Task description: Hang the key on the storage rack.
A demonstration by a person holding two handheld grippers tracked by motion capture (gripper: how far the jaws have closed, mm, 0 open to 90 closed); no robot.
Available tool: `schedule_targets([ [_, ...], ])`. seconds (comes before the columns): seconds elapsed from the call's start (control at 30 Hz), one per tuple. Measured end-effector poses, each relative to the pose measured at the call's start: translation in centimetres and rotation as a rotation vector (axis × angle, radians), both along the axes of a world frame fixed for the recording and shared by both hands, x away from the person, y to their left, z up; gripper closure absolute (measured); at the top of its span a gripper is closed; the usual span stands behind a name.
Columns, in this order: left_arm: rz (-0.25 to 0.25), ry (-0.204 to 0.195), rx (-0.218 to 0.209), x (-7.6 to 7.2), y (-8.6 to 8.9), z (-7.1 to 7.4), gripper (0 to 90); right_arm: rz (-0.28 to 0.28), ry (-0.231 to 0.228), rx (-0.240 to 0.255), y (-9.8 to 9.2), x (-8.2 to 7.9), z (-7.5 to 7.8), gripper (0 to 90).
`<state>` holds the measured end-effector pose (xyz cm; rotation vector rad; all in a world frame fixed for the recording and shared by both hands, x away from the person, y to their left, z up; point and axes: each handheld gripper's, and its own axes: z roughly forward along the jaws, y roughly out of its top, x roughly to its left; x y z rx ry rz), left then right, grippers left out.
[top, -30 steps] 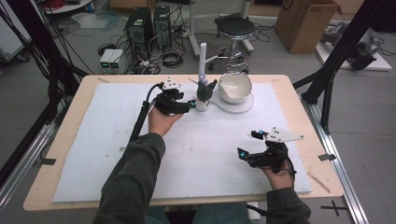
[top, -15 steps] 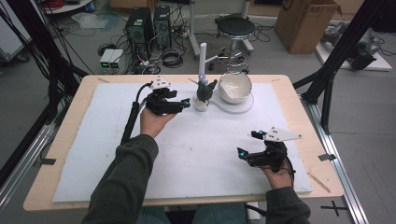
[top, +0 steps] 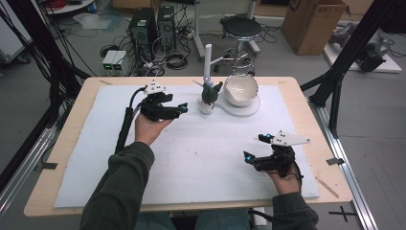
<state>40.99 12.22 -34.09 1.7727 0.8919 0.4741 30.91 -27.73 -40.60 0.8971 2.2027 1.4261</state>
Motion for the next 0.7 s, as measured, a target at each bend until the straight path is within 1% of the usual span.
schedule_targets([
  [0.13, 0.005, 0.003, -0.015, -0.4, 0.5, 0.2, 27.7, -0.004, -0.001, -0.001, 0.1, 0.0, 0.1, 9.9],
  [0.23, 0.002, 0.001, -0.014, -0.8, 0.8, 0.2, 27.6, -0.001, -0.004, -0.006, 0.2, 0.0, 0.1, 9.9],
  [0.43, -0.008, -0.003, 0.015, -1.8, 1.4, 0.3, 27.5, -0.005, 0.002, -0.01, 0.2, -0.1, 0.0, 9.9],
  [0.5, -0.013, -0.003, 0.015, -2.2, 1.6, 0.3, 27.5, -0.004, 0.003, -0.012, 0.2, -0.1, 0.0, 9.9],
  [0.6, -0.023, 0.008, 0.013, -2.6, 1.9, 0.3, 27.1, -0.005, 0.003, -0.011, 0.3, -0.1, 0.0, 9.9],
  [0.63, -0.026, 0.014, 0.017, -2.7, 2.0, 0.2, 26.4, -0.002, 0.005, -0.01, 0.3, -0.1, 0.0, 9.9],
  [0.7, -0.031, 0.013, 0.03, -3.0, 2.1, 0.2, 26.0, -0.001, 0.005, -0.015, 0.4, -0.1, -0.1, 9.9],
])
